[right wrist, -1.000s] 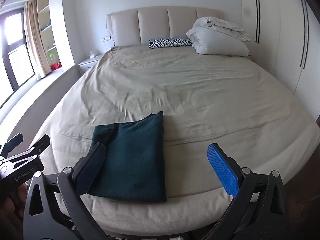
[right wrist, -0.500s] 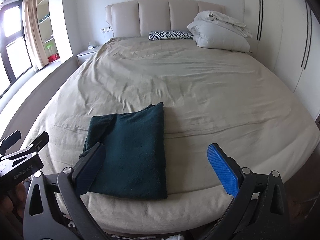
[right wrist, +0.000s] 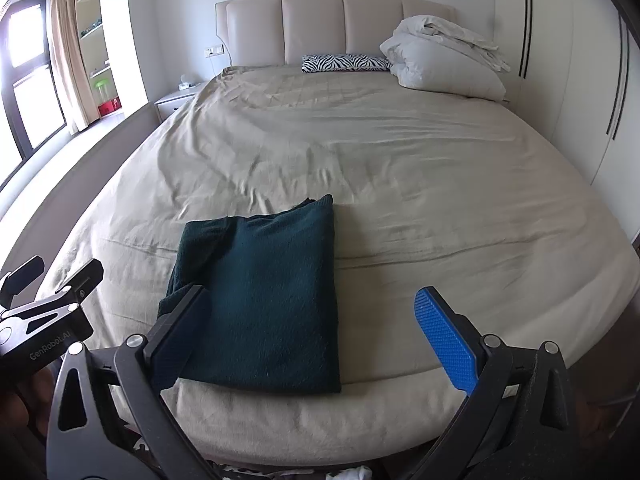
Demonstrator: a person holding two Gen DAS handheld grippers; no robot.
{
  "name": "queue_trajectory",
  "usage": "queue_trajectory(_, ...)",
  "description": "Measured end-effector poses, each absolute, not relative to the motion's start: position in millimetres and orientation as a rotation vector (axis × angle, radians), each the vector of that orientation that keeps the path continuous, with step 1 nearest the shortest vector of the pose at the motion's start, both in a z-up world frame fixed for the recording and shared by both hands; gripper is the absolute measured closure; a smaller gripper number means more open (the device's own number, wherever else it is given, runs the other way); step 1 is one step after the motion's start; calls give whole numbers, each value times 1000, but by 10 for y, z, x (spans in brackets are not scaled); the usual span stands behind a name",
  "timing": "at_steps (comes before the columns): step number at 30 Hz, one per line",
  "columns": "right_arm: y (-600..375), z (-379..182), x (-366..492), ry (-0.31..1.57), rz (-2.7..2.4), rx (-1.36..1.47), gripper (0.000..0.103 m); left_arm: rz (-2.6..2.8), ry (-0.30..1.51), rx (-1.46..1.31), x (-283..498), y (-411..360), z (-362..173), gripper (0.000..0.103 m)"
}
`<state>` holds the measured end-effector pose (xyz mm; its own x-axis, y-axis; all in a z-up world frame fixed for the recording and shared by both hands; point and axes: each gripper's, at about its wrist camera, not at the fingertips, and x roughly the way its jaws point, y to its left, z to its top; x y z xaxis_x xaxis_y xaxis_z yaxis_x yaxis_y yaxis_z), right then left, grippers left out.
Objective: Fold small clothes
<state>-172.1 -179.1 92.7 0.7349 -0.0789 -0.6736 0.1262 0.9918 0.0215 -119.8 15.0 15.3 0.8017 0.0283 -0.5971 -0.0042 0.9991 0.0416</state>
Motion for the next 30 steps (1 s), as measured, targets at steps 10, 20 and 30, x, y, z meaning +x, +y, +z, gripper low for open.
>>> queue_trajectory(10,-1779,877,-1705,744,-112,73,0,16,643,38,-1198,146,155,0)
queue_trajectory(20,-1780,876,-1705,743,-113,73,0,17,645,39,-1210,136,136,0)
queue_trajectory(30,-1762,825,-1704,750,-109,73,0,15,649,39,-1237,122,93,0)
